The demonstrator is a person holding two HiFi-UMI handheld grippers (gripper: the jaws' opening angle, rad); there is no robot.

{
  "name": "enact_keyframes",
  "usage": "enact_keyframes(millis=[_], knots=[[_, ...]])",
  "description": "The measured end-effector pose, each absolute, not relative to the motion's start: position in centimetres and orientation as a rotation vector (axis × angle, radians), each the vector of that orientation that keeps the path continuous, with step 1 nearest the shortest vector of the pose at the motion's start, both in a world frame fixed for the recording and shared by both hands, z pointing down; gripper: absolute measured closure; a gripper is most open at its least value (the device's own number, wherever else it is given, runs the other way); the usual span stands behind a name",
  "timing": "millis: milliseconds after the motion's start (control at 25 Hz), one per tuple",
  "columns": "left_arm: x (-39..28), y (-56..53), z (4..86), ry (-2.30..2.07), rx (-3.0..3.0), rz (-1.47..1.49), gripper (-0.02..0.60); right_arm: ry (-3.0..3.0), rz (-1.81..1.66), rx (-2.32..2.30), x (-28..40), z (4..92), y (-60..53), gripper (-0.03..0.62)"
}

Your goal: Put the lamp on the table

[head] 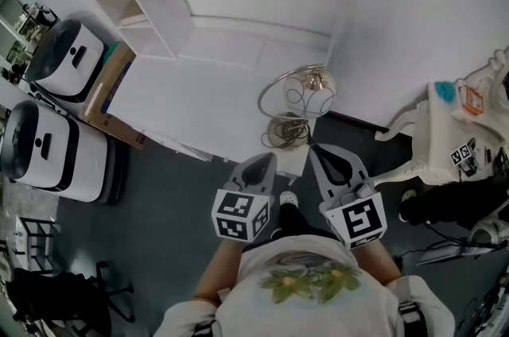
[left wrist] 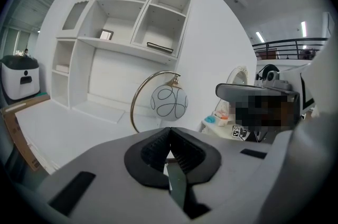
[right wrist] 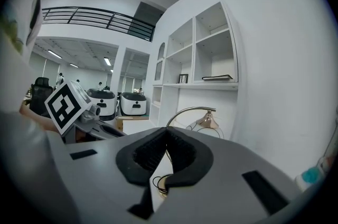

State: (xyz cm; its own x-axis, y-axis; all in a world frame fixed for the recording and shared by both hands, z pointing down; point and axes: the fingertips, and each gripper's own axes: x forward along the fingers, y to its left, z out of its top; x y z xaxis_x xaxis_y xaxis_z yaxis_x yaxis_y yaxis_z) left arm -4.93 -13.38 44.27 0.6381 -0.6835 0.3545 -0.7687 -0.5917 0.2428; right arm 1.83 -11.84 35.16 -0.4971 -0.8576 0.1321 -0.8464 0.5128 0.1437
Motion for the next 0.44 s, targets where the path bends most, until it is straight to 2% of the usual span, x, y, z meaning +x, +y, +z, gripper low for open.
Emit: enact_keyframes(millis=[440], knots=[[-5.0,-11.3,44.5,-1.151,2.484,0.346,0.552,-2.520,-0.088,1.468,1.9,35.3,-9.9,0.563]])
